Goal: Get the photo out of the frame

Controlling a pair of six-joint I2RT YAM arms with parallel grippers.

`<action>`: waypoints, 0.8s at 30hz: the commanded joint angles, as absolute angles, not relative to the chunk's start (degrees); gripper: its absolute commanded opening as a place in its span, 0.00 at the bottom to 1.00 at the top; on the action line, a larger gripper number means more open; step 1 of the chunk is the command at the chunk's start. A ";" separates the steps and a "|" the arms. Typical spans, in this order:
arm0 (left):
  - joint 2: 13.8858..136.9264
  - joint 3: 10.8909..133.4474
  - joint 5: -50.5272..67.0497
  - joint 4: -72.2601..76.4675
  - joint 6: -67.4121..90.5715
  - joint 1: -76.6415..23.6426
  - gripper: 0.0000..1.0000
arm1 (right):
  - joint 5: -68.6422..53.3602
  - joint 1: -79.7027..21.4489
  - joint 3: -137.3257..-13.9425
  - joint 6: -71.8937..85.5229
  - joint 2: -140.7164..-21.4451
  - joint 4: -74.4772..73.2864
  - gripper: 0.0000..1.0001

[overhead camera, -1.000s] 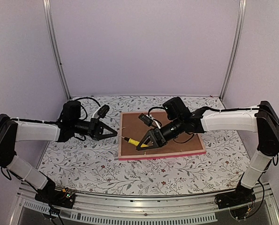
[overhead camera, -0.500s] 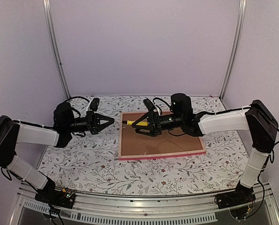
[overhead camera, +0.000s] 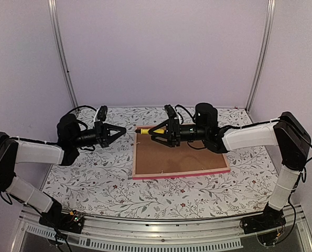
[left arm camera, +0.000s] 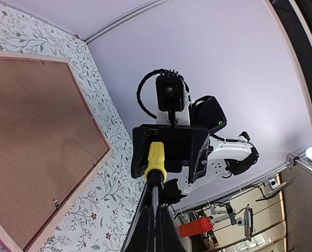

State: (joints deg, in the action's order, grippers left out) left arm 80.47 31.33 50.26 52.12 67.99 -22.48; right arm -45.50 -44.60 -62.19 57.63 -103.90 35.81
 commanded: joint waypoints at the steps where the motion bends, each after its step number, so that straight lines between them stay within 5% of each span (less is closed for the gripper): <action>1: 79.90 31.51 49.40 54.94 67.90 -23.26 0.00 | -44.20 -43.98 -61.62 60.96 -103.74 42.44 0.60; 24: 82.31 32.39 50.07 57.17 68.87 -24.60 0.00 | -44.08 -43.38 -61.15 61.55 -103.98 43.46 0.26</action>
State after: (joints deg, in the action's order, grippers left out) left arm 81.14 31.35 49.71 55.55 69.08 -23.66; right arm -43.64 -43.79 -61.49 62.04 -103.90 41.65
